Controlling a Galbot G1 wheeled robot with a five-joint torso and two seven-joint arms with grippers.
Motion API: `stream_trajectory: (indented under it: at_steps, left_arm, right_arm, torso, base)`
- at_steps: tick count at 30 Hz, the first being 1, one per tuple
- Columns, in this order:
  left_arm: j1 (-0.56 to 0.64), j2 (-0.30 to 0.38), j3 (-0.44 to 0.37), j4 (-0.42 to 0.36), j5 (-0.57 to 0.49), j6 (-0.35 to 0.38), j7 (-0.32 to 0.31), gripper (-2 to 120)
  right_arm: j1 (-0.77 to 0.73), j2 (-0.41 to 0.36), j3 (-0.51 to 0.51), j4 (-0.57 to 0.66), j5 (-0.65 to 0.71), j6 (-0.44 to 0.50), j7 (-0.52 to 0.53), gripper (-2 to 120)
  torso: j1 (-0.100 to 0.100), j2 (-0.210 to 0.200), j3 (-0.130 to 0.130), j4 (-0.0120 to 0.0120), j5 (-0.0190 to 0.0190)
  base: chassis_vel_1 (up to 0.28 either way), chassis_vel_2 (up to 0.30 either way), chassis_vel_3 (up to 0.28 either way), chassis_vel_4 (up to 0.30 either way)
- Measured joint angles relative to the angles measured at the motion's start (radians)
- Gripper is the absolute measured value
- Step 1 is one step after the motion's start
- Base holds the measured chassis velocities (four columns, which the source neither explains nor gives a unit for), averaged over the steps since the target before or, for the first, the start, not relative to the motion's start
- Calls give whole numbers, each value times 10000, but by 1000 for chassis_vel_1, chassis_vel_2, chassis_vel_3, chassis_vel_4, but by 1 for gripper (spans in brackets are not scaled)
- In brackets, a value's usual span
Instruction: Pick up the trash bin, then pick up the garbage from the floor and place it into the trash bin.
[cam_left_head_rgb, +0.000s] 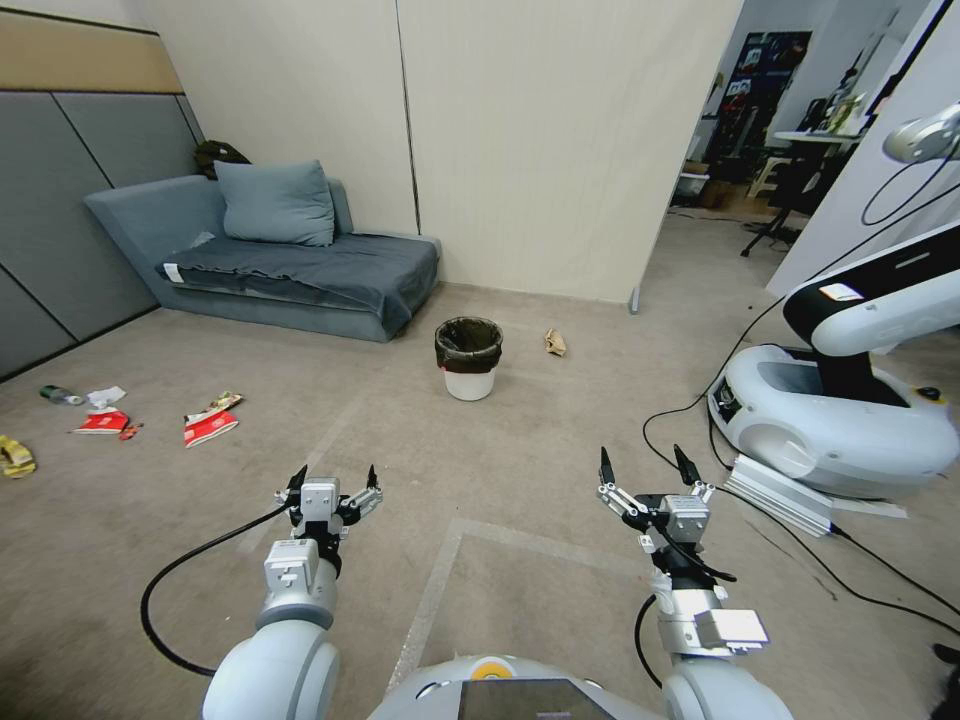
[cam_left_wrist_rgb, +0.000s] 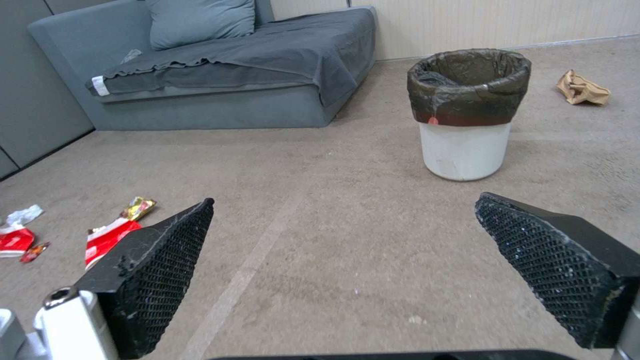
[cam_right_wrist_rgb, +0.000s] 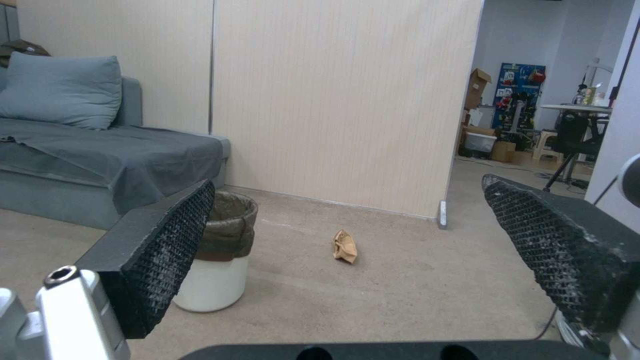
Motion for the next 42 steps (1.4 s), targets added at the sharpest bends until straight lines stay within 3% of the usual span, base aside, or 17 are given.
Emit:
stream_trajectory:
  at_steps: [42]
  left_arm:
    - [66,-28,116,12,95,-24,-33,100]
  right_arm:
    - [17,-10,91,-213,-66,241,-363,100]
  torso:
    - [1,0,1,-1,1]
  base:
    - [-197,200,202,-199]
